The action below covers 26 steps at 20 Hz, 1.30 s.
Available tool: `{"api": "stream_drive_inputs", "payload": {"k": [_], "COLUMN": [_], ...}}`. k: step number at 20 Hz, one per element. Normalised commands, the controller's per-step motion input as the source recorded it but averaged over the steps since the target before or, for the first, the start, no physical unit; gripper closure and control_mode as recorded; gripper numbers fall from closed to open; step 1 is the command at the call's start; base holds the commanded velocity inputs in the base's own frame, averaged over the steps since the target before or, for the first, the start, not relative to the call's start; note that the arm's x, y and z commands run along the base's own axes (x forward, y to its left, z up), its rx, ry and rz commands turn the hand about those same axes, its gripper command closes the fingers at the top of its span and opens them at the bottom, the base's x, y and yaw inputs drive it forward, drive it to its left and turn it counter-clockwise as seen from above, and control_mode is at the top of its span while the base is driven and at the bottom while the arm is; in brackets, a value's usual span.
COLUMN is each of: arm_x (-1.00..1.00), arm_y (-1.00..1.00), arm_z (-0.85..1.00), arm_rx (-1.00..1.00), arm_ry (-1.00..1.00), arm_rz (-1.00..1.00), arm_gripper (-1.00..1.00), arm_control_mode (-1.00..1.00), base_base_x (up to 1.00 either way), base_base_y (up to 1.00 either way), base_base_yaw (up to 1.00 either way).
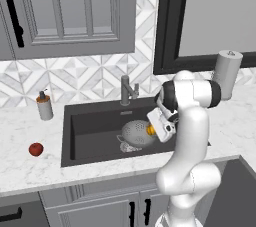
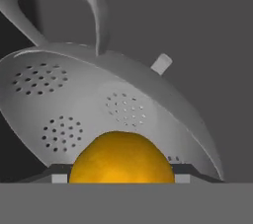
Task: Put the colander in the sink, put the apple, tangerine in the colander, and turn on the sink faucet and pour water over the colander.
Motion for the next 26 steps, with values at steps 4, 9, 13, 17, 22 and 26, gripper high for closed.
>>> {"api": "stream_drive_inputs", "payload": {"k": [4,9,13,17,22,26], "arm_x": [0.17,0.00,0.00,0.00,-0.04,-0.23], "arm_y": [0.09,0.27,0.26,0.07,0.00,0.00], "arm_z": [-0.17,-0.01,-0.03,-0.06,0.00,0.20], "arm_rx": [0.00,0.00,0.00,0.00,0.04,0.12], "arm_ry": [-0.04,-0.09,-0.10,-0.09,-0.17,-0.22], "arm_rz": [0.00,0.00,0.00,0.00,0.00,0.00], "arm_gripper": [1.00,1.00,-1.00,-1.00,-1.00,-1.00], "arm_control_mode": [-1.00,-1.00,-1.00,-1.00,-1.00,-1.00], "base_base_x": [0.00,0.00,0.00,0.00,0.00,0.00], "base_base_y": [0.00,0.00,0.00,0.00,0.00,0.00], "base_base_yaw": [0.00,0.00,0.00,0.00,0.00,0.00]}}
